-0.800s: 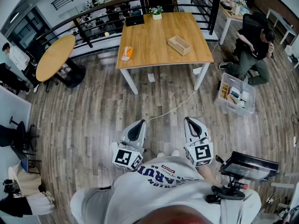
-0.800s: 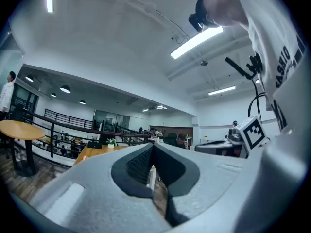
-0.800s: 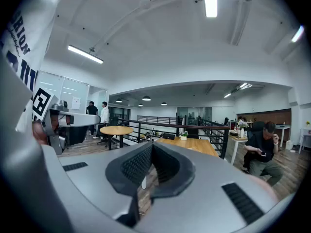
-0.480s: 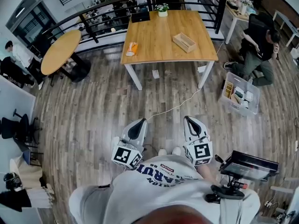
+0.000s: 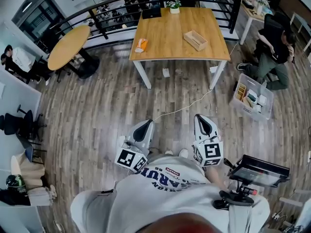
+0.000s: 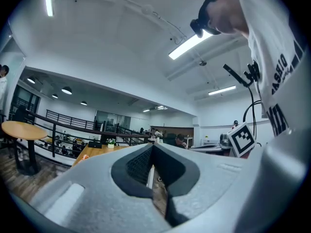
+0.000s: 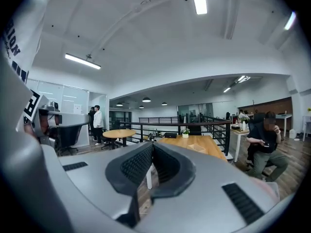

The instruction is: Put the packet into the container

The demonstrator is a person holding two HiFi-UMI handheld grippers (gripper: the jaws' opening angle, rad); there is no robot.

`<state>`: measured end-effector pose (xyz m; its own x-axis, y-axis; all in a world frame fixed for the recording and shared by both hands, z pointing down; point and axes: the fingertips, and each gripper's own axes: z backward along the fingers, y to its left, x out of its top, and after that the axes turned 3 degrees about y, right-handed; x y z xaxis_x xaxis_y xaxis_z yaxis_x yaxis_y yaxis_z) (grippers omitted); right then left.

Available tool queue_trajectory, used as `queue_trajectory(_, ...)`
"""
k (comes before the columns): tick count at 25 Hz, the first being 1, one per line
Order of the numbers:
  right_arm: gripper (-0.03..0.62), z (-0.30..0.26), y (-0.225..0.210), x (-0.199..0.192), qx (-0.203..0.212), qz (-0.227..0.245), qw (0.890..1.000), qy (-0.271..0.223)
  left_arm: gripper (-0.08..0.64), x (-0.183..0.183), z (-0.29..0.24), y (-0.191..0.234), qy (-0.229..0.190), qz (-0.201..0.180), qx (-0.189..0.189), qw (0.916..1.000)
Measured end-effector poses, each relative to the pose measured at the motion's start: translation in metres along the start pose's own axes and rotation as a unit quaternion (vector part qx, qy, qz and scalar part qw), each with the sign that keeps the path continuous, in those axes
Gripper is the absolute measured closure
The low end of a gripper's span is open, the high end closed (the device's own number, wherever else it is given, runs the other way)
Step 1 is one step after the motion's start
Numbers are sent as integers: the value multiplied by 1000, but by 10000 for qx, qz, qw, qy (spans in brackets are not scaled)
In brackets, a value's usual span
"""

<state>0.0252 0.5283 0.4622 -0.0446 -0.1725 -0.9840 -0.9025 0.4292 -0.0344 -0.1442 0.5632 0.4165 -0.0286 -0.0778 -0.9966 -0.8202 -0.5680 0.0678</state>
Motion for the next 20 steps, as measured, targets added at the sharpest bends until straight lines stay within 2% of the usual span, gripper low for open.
queue_trajectory(4, 583, 1, -1, -10, 57, 19, 10000, 69, 558, -14, -2, -3, -55, 88, 46, 9999)
queue_trajectory(8, 583, 7, -8, -13, 72, 117, 9999, 21, 558, -14, -10, -14, -108, 20, -13, 9999)
queue_trajectory(12, 582, 10, -19, -22, 27, -38, 10000, 75, 558, -19, -13, -26, -9, -16, -83, 10000)
queue_trajectory(20, 583, 6, -10, -35, 253, -262, 9992, 175, 558, -22, -8, -28, 197, -100, 37, 9997)
